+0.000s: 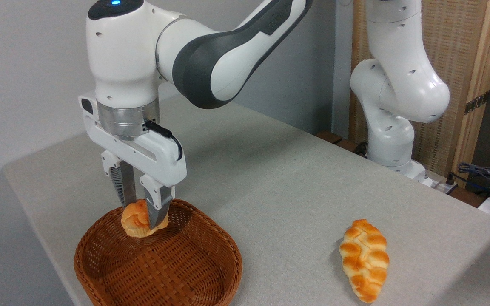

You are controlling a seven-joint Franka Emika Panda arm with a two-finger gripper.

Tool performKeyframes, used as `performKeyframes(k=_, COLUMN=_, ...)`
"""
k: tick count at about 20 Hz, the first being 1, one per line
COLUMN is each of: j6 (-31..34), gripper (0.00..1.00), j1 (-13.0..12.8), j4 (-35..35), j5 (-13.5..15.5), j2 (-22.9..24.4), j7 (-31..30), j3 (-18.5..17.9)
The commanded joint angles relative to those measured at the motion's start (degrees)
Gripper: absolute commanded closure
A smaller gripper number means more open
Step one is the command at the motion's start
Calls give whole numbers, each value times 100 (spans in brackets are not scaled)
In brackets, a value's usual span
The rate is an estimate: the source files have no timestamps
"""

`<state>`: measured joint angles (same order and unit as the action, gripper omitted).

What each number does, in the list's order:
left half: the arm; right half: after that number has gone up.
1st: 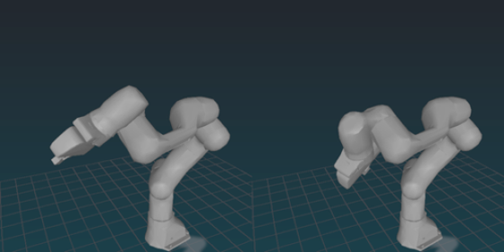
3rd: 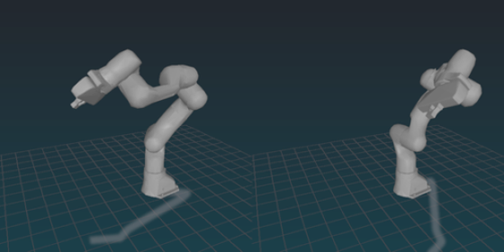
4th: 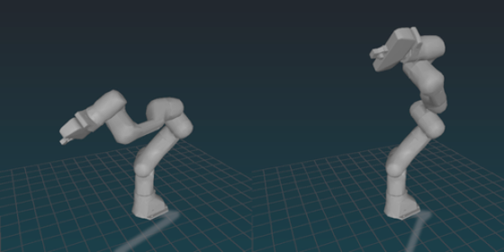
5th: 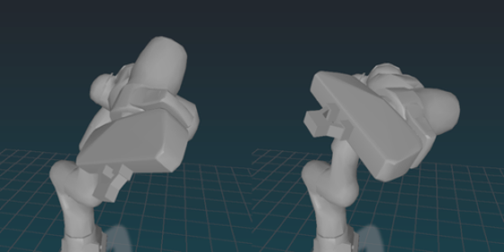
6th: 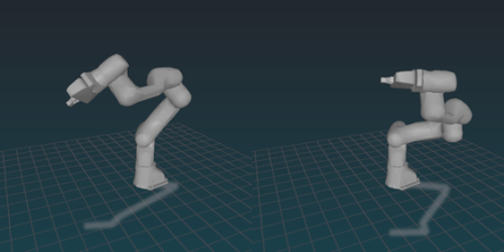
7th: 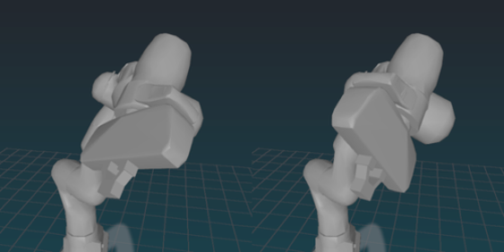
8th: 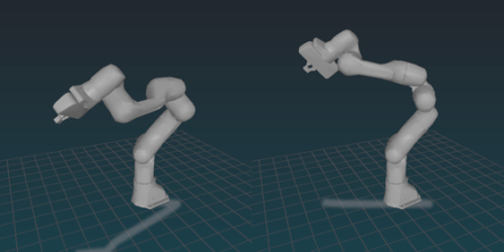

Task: Put bread into the basket
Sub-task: 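Open the gripper to release the bun and raise the gripper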

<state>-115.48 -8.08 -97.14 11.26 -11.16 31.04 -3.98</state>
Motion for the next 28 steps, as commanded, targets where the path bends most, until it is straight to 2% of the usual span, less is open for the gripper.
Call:
performKeyframes(k=1, j6=-27, gripper=0, j1=-18, j4=63, j5=96, j2=8, j7=-55, j3=-23)
performKeyframes(k=6, j6=-1, gripper=0, j1=-18, j4=63, j5=87, j2=69, j7=-55, j3=-59)
performKeyframes(k=9, j6=148, gripper=0, j1=-1, j4=55, j5=43, j2=437, j7=-28, j3=-67)
performKeyframes(k=11, j6=621, gripper=0, j1=0, j4=37, j5=26, j2=710, j7=85, j3=-67)
performKeyframes(k=15, j6=2009, gripper=0, j1=0, j4=-33, j5=17, j2=1343, j7=1095, j3=-76)
performKeyframes(k=16, j6=2160, gripper=0, j1=0, j4=-59, j5=-114, j2=1448, j7=1132, j3=-76)
performKeyframes(k=18, j6=2275, gripper=0, j1=-18, j4=-60, j5=-474, j2=1546, j7=1079, j3=-59)
performKeyframes(k=21, j6=2311, gripper=0, j1=-18, j4=2, j5=-782, j2=1616, j7=1070, j3=-85)
performKeyframes(k=28, j6=2294, gripper=0, j1=-9, j4=362, j5=-809, j2=1450, j7=780, j3=-94)
